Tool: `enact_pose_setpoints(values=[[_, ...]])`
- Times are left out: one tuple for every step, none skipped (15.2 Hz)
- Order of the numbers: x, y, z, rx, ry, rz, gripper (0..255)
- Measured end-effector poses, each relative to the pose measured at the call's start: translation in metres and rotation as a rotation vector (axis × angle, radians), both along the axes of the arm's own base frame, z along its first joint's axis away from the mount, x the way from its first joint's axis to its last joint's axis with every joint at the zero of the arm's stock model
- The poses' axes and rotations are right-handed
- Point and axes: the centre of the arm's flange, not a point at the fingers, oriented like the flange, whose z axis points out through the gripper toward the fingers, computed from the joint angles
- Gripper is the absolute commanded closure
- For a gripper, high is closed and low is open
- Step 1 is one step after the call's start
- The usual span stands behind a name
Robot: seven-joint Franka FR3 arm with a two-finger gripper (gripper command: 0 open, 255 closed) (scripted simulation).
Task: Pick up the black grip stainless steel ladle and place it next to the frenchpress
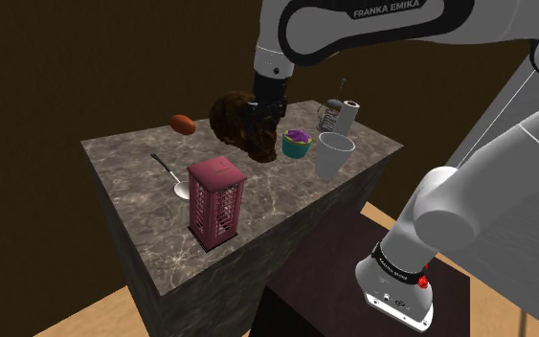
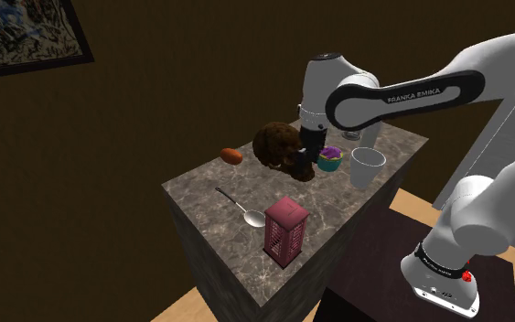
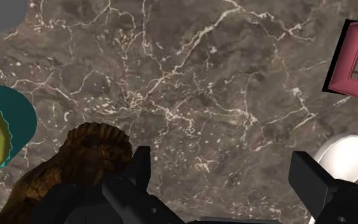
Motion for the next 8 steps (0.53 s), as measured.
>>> enact_pose_setpoints(values=[[0.01,0.007,-0.004,0.005,0.0,-0.008,0],[0.02,0.012,-0.01,0.01,0.001,-0.016,0],[0.027,0.019,-0.019,0.015,0.002,-0.024,0],[0.034,0.027,-0.027,0.021,0.003,-0.031,0],[0.042,0.038,-0.032,0.026,0.004,-0.039,0],[0.052,0.043,-0.04,0.032,0.004,-0.047,0],[0.061,0.05,-0.045,0.037,0.005,-0.055,0],[0.073,0.058,-0.049,0.042,0.005,-0.063,0]])
